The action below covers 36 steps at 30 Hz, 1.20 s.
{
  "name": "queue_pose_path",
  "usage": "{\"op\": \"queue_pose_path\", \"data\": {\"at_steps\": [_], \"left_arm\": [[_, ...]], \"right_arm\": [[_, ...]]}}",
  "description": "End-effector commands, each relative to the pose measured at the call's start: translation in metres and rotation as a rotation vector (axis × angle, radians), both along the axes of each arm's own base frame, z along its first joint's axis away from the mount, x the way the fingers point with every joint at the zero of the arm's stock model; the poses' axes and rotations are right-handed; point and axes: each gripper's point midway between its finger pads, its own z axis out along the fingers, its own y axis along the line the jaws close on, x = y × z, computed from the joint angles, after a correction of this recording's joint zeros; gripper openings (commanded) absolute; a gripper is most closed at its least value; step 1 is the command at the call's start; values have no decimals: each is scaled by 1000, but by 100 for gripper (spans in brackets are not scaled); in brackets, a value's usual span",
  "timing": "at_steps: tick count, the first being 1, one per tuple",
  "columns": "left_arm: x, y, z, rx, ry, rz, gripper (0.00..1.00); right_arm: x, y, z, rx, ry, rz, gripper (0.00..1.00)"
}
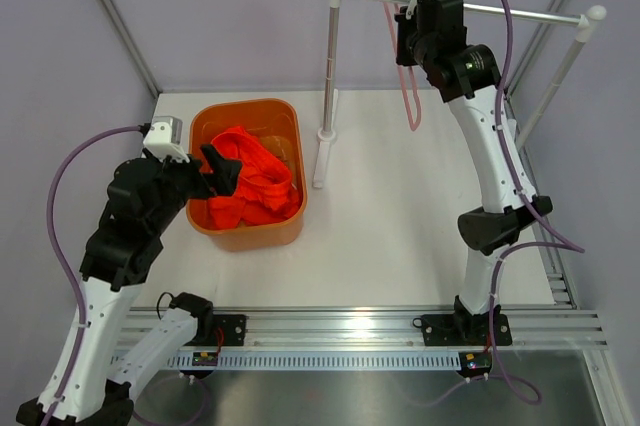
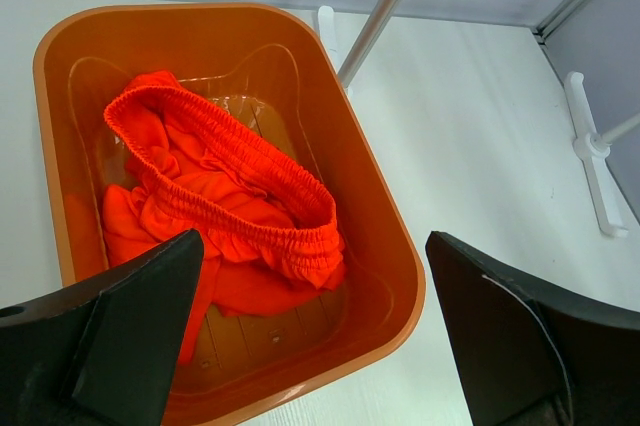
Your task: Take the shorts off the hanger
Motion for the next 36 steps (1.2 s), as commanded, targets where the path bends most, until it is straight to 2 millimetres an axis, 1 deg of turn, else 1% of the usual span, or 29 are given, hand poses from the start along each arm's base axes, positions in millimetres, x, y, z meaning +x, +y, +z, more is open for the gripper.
{"op": "queue_pose_path", "data": {"at_steps": [1, 2, 4, 5, 8, 18, 22, 24, 30, 33, 35, 36], "left_arm": [[3, -7, 8, -1, -49, -36, 99], [4, -7, 5, 0, -44, -36, 99], [5, -7, 2, -1, -39, -37, 99], [5, -8, 2, -3, -40, -37, 99], [7, -8, -5, 1, -27, -37, 99], [12, -8, -19, 18, 0, -33, 99], [12, -9, -22, 20, 6, -36, 99], [13, -9, -22, 18, 6, -36, 99], [14, -10, -29, 22, 18, -36, 99], [15, -10, -30, 21, 23, -37, 99], [15, -10, -31, 22, 25, -37, 99], [15, -10, -30, 23, 23, -36, 99]], "right_arm": [[17, -4, 28, 35, -111, -22, 0], [22, -6, 30, 37, -127, -31, 0], [27, -8, 35, 44, -149, -36, 0], [31, -8, 35, 46, -153, -36, 0], [39, -12, 40, 60, -182, -44, 0], [61, -22, 42, 71, -226, -74, 0], [68, -26, 37, 69, -225, -85, 0], [73, -27, 32, 68, -218, -87, 0], [79, -29, 29, 69, -222, -92, 0], [81, -26, 20, 65, -198, -81, 0], [80, -26, 17, 66, -192, -81, 0], [81, -25, 9, 60, -173, -79, 0]]}}
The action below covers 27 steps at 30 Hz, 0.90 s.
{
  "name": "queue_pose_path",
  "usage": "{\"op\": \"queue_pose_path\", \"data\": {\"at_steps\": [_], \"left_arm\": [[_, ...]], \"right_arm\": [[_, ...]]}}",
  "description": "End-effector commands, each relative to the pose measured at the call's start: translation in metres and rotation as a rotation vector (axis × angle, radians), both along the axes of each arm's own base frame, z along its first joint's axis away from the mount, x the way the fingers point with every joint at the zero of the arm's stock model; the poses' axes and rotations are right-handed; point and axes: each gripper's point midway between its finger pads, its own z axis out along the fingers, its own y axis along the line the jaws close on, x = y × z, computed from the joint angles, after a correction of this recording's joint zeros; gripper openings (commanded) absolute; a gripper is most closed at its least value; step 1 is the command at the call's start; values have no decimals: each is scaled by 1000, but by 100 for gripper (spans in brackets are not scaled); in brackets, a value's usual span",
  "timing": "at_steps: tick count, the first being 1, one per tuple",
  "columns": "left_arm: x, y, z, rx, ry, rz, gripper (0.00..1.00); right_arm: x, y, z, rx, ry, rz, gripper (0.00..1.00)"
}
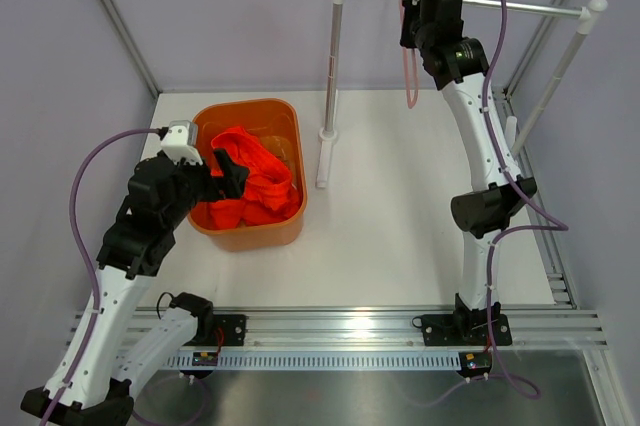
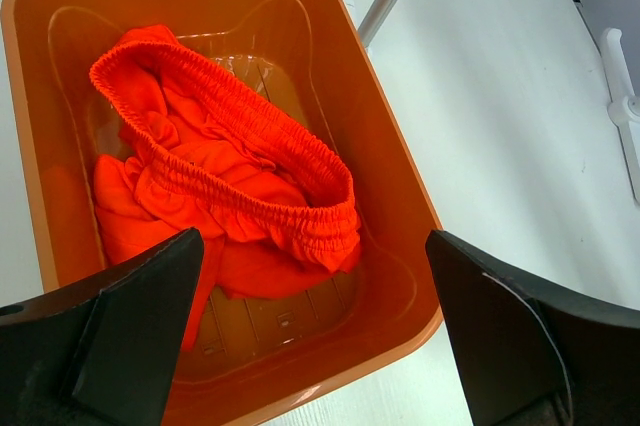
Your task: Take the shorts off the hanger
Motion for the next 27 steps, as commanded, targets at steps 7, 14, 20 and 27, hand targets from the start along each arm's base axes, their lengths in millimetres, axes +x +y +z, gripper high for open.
{"op": "queue_pose_path", "data": {"at_steps": [7, 14, 20, 27], "left_arm": [[3, -6, 6, -7, -39, -31, 99], [3, -7, 4, -6, -35, -36, 99], [3, -7, 3, -4, -30, -40, 99], [3, -7, 2, -2, -31, -39, 99]], "right_arm": [[4, -2, 6, 22, -39, 7, 0], [0, -1, -4, 25, -18, 11, 0], [-8, -6, 6, 38, -47, -5, 0], [-19, -11, 25, 46, -80, -14, 24]]}}
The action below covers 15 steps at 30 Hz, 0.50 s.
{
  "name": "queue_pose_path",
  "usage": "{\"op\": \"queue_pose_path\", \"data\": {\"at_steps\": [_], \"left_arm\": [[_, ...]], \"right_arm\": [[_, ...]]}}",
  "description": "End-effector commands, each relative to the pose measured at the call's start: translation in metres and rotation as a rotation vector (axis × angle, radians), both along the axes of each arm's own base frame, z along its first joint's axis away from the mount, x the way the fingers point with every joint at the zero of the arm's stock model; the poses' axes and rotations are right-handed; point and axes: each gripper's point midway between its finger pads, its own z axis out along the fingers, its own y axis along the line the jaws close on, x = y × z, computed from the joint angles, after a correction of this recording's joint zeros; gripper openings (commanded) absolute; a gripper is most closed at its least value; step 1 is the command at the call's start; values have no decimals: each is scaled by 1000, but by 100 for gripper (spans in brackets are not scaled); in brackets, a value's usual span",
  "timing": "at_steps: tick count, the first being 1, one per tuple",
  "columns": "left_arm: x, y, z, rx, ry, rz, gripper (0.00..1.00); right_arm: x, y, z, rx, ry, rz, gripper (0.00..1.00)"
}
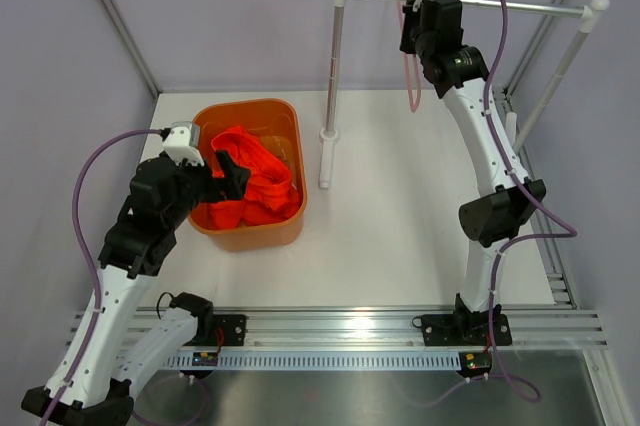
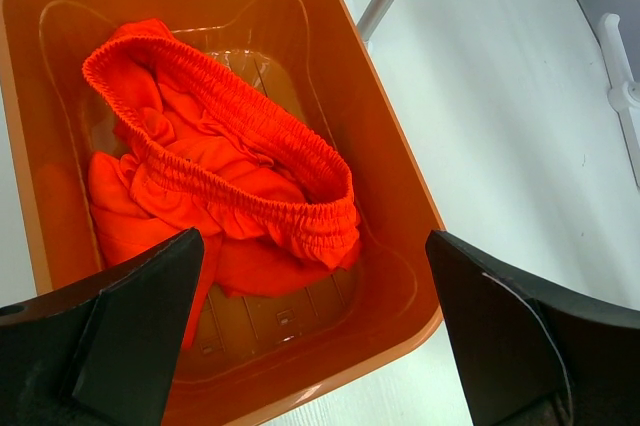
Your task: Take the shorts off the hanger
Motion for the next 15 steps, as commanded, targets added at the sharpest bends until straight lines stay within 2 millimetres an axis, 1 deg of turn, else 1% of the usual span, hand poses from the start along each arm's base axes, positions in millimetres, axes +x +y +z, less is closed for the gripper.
{"op": "queue_pose_path", "data": {"at_steps": [1, 2, 3, 4, 6, 7, 8, 9, 12, 13, 15], "left_arm": [[3, -5, 7, -4, -38, -29, 99], [3, -5, 7, -4, -39, -29, 99], [3, -5, 7, -5, -37, -29, 99], [3, -5, 6, -4, -34, -29, 99], [3, -5, 6, -4, -34, -29, 99], [4, -6, 6, -5, -34, -30, 99], [3, -6, 5, -4, -33, -30, 99], [3, -6, 5, -4, -33, -30, 99], [4, -5, 5, -3, -30, -27, 99], [4, -5, 5, -1, -31, -26, 99], [5, -5, 5, 3, -30, -24, 99]], "right_arm": [[-19, -12, 39, 29, -73, -18, 27], [-21, -12, 41, 30, -75, -15, 29], [-22, -12, 42, 30, -75, -15, 34], [-26, -13, 47, 33, -83, -15, 36], [-28, -13, 47, 35, -83, -12, 41], [-33, -15, 53, 41, -96, -12, 45], [-34, -15, 52, 43, -95, -14, 45], [-39, -16, 59, 48, -108, -16, 47], [-45, -19, 63, 59, -110, -23, 53], [-51, -22, 67, 64, -113, -29, 56], [-56, -25, 68, 77, -110, -40, 60]]}}
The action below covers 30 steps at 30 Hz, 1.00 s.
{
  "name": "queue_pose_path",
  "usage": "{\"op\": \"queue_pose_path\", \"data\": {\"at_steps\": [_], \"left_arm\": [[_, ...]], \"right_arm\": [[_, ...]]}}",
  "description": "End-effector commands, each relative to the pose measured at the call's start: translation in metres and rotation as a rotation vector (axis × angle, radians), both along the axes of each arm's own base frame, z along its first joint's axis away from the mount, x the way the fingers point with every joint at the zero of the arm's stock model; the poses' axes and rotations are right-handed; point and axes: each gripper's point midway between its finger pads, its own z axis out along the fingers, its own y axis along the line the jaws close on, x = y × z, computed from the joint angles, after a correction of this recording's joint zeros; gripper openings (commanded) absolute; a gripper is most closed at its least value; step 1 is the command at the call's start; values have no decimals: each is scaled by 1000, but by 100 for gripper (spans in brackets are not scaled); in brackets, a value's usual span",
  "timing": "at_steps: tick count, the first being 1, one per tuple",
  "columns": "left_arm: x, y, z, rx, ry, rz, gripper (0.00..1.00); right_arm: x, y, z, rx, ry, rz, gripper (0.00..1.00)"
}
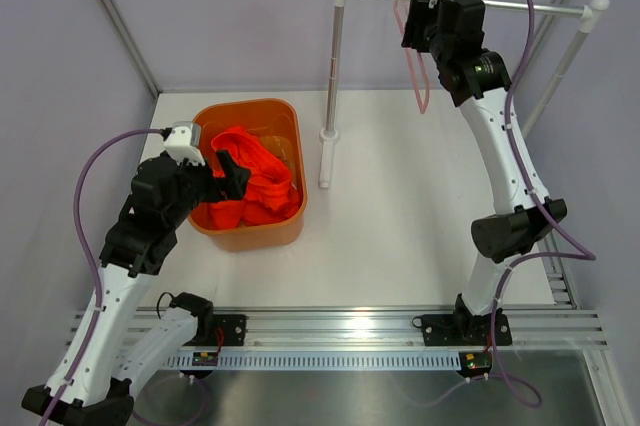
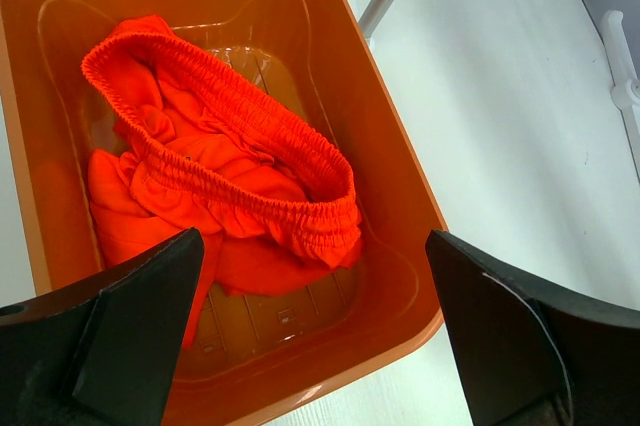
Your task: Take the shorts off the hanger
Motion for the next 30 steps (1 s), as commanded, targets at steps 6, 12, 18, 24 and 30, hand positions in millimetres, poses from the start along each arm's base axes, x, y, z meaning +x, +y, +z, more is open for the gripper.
{"op": "queue_pose_path", "data": {"at_steps": [6, 12, 18, 24, 30], "left_arm": [[5, -2, 5, 13, -35, -11, 99], [6, 0, 2, 24, -32, -7, 99], [5, -3, 5, 12, -51, -22, 99], [4, -3, 3, 14, -60, -24, 99], [5, 2, 3, 20, -72, 1, 99]], "right_arm": [[-46, -28, 28, 51, -32, -78, 73], [-104, -54, 33, 86, -44, -142, 83], [-170, -70, 12, 191, -41, -146, 100], [-211, -59, -56, 267, 90, -70, 100], [-241, -58, -99, 285, 140, -28, 99]]}}
